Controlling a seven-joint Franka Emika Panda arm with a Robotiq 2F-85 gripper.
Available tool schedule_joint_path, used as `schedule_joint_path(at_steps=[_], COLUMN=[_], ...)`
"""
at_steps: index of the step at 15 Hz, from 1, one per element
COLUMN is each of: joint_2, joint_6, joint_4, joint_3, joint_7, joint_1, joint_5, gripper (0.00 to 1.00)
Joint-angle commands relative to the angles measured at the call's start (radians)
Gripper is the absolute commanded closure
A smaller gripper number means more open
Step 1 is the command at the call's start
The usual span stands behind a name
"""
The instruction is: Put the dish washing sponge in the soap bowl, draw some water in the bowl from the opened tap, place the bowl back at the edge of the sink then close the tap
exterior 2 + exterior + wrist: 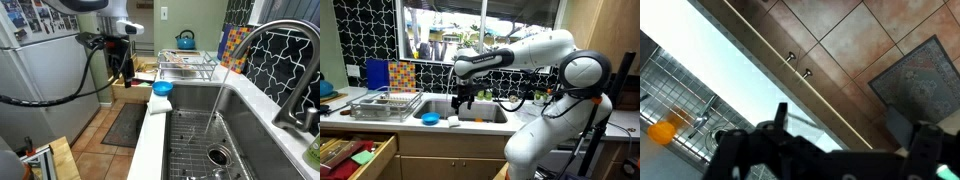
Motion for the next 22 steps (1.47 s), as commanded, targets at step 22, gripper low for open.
schedule_joint_path(at_steps=[22], joint_2=[0.188], joint_6=[0.282], joint_4=[-0.016], joint_3=[0.007], joint_7=[0.338], joint_1=[-0.142], joint_5=[-0.108], gripper=[0.0])
